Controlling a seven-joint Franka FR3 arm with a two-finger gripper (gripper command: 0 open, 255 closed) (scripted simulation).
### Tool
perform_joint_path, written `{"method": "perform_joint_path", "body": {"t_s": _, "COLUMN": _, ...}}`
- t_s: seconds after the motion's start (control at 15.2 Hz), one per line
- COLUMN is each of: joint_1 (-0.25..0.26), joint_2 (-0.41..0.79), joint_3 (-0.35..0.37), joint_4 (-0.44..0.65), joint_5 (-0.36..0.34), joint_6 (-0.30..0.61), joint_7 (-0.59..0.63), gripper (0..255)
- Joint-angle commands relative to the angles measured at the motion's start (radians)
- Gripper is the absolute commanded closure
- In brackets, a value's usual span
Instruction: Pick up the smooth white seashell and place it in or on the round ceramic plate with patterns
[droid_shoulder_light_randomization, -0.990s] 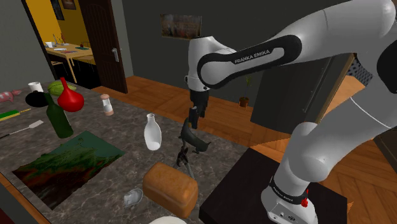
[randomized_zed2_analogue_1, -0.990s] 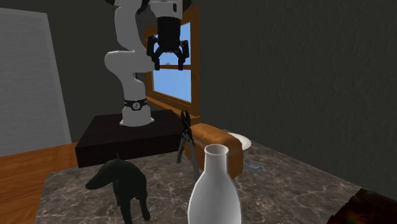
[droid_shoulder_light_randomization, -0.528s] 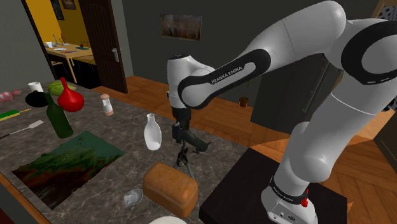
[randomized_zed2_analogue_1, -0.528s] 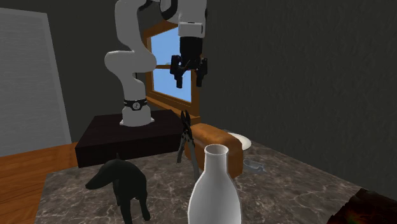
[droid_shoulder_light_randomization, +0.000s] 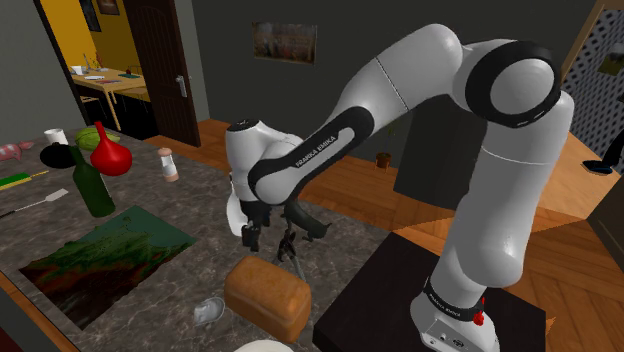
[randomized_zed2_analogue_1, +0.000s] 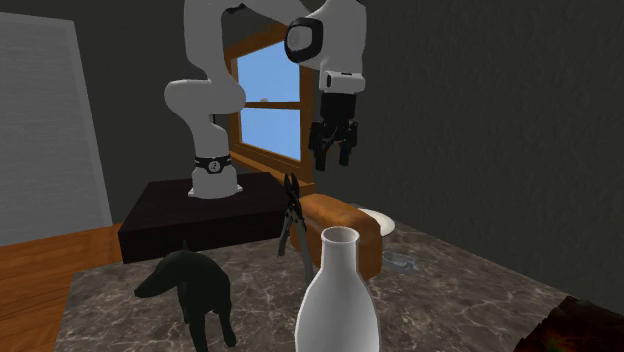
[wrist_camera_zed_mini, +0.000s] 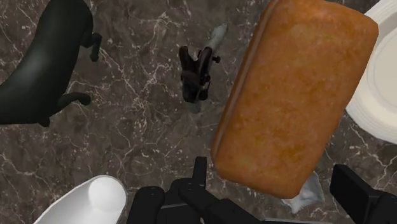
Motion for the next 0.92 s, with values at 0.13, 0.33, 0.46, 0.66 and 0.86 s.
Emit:
{"method": "perform_joint_path", "body": {"t_s": 0.13, "joint_1": 0.042, "joint_2": 0.147, "joint_3": 0.014, "joint_4": 0.09, "joint_5": -0.072, "joint_6": 0.04, "joint_7": 0.051, "gripper": 0}}
{"method": "perform_joint_path", "body": {"t_s": 0.33, "joint_1": 0.08, "joint_2": 0.257, "joint_3": 0.014, "joint_4": 0.17, "joint_5": -0.124, "joint_6": 0.055, "joint_7": 0.083, "gripper": 0}}
{"method": "perform_joint_path", "body": {"t_s": 0.46, "joint_1": 0.109, "joint_2": 0.329, "joint_3": 0.01, "joint_4": 0.229, "joint_5": -0.156, "joint_6": 0.06, "joint_7": 0.099, "gripper": 0}}
{"method": "perform_joint_path", "body": {"t_s": 0.66, "joint_1": 0.154, "joint_2": 0.438, "joint_3": 0.002, "joint_4": 0.325, "joint_5": -0.198, "joint_6": 0.061, "joint_7": 0.118, "gripper": 0}}
{"method": "perform_joint_path", "body": {"t_s": 0.86, "joint_1": 0.201, "joint_2": 0.547, "joint_3": -0.007, "joint_4": 0.43, "joint_5": -0.233, "joint_6": 0.054, "joint_7": 0.128, "gripper": 0}}
